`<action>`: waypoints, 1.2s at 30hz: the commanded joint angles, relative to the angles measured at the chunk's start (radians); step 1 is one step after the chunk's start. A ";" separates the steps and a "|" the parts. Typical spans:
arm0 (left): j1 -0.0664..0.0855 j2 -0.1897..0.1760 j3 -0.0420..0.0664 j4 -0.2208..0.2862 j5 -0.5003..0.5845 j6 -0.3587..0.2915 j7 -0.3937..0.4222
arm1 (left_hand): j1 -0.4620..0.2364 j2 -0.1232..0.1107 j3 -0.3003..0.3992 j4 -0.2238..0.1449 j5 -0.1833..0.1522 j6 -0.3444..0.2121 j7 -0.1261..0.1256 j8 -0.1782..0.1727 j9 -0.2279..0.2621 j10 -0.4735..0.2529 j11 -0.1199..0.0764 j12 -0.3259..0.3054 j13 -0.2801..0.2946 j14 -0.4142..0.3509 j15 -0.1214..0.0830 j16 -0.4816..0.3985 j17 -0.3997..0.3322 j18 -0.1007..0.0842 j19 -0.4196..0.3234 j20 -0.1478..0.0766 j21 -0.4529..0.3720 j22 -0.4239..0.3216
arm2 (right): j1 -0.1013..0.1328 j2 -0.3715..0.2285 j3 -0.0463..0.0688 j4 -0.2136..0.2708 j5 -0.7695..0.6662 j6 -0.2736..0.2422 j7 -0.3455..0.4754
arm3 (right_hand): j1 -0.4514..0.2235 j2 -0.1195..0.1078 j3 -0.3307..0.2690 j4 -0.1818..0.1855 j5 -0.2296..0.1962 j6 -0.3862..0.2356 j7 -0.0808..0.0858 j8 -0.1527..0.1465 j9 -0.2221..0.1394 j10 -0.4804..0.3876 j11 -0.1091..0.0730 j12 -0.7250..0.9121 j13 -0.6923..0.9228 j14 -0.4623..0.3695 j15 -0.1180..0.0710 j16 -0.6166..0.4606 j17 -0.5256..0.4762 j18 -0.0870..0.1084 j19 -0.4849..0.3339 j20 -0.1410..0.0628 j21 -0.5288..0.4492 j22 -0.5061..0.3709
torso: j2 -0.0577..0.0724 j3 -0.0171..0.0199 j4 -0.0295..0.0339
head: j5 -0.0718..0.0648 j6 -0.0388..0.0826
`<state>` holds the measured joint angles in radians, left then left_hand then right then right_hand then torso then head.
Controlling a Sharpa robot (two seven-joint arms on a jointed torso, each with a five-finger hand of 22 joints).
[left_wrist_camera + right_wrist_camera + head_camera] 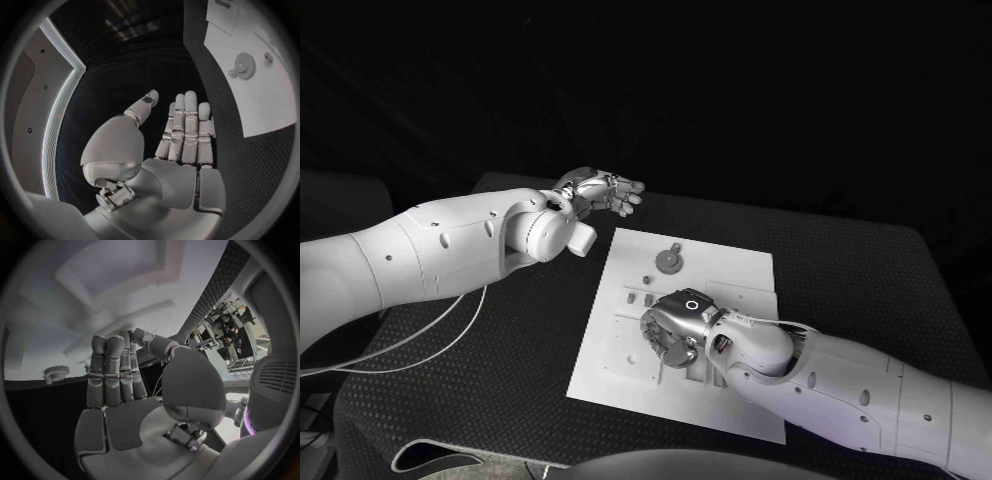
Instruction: Assemble the parts on the task board
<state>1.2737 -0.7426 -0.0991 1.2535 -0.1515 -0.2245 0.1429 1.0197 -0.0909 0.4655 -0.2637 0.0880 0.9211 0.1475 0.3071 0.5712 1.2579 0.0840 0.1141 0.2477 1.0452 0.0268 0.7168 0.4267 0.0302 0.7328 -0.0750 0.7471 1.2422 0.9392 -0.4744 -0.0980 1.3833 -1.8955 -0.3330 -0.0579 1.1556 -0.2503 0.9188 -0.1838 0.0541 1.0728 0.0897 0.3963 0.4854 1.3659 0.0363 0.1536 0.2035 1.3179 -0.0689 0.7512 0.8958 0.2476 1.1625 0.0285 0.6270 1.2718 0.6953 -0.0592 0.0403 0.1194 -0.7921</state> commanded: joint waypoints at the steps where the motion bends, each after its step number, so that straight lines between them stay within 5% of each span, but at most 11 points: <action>1: 0.001 0.001 0.001 0.002 0.005 0.014 0.005 | -0.010 -0.001 -0.006 -0.002 -0.005 -0.007 -0.001 0.007 -0.001 -0.002 0.002 0.002 0.000 0.009 -0.001 -0.004 0.001 0.015 0.006 0.002 -0.003 0.001 | -0.008 -0.001 -0.008 -0.002 -0.012 0.054 -0.008 | 0.003 0.006 0.007 -0.001 0.000 0.007 -0.002 0.004 0.001 0.005 -0.001 -0.005 -0.001 -0.003 -0.004 0.004 -0.001 0.014 0.000 -0.004 0.005 0.001 | -0.001 0.0002 0.0011 | -0.001 -0.003; 11: 0.001 -0.001 0.001 0.002 0.005 0.009 0.005 | -0.011 -0.001 -0.006 -0.002 -0.005 -0.007 -0.001 0.007 -0.001 -0.003 0.002 0.002 0.000 0.008 0.000 -0.005 0.002 0.015 0.006 0.002 -0.003 0.002 | -0.008 -0.003 -0.009 -0.007 0.005 0.039 -0.013 | -0.006 0.002 0.007 -0.002 0.005 -0.002 0.003 -0.006 0.000 -0.003 0.004 -0.014 -0.001 -0.011 0.000 0.001 -0.003 0.014 -0.010 0.000 0.001 0.003 | -0.001 0.0003 -0.0012 | 0.001 -0.003; 16: 0.001 -0.001 0.001 0.001 0.005 0.009 0.005 | -0.010 -0.001 -0.006 -0.002 -0.005 -0.008 -0.001 0.008 -0.002 -0.003 0.002 0.002 0.000 0.008 0.000 -0.006 0.003 0.015 0.006 0.002 -0.003 0.002 | -0.008 -0.007 -0.009 -0.003 0.018 0.012 -0.022 | -0.021 -0.018 -0.001 0.000 0.008 -0.019 0.010 -0.020 -0.002 -0.023 0.012 -0.030 -0.003 -0.025 0.009 -0.005 -0.009 0.014 -0.025 0.008 -0.006 0.004 | 0.000 0.0010 -0.0015 | -0.001 -0.003; 24: 0.001 -0.004 0.001 -0.003 0.005 0.009 0.003 | -0.010 -0.002 -0.006 -0.002 -0.005 -0.009 -0.001 0.008 -0.002 -0.003 0.002 0.001 -0.001 0.008 0.000 -0.006 0.004 0.015 0.006 0.002 -0.004 0.003 | -0.006 -0.031 -0.009 0.021 0.043 -0.026 -0.024 | -0.061 -0.047 -0.092 -0.040 0.003 -0.143 0.066 -0.093 -0.027 -0.155 0.062 -0.090 -0.027 -0.101 0.057 0.014 -0.012 0.013 -0.090 0.032 -0.013 0.029 | 0.000 0.0014 -0.0007 | -0.003 -0.004; 36: 0.001 -0.009 0.001 -0.004 0.005 0.008 0.003 | -0.008 -0.002 -0.006 -0.003 -0.005 -0.010 -0.001 0.008 -0.002 -0.004 0.003 0.001 -0.001 0.008 0.000 -0.007 0.005 0.015 0.006 0.002 -0.004 0.003 | 0.027 -0.076 -0.008 0.072 0.043 -0.058 -0.034 | -0.083 -0.051 -0.146 -0.087 0.005 -0.217 0.097 -0.127 -0.043 -0.244 0.090 -0.089 -0.041 -0.162 0.083 0.064 -0.012 0.014 -0.130 0.049 -0.015 0.050 | -0.001 0.0017 -0.0025 | -0.006 -0.001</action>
<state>1.2737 -0.7524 -0.0993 1.2487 -0.1513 -0.2244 0.1407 1.0197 -0.0909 0.4627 -0.2665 0.0880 0.9181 0.1445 0.3107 0.5704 1.2579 0.0840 0.1141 0.2477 1.0452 0.0268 0.7129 0.4306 0.0299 0.7326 -0.0748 0.7472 1.2447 0.9638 -0.5470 -0.1066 1.4466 -1.8547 -0.3715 -0.0803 1.0819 -0.2998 0.7739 -0.2678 0.0610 0.8603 0.1871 0.2748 0.4436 1.1288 0.1253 0.0616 0.1635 1.1625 0.0145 0.8129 0.8850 0.2406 1.0373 0.0783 0.6154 1.3104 0.6945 -0.0577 0.0383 0.1144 -0.7941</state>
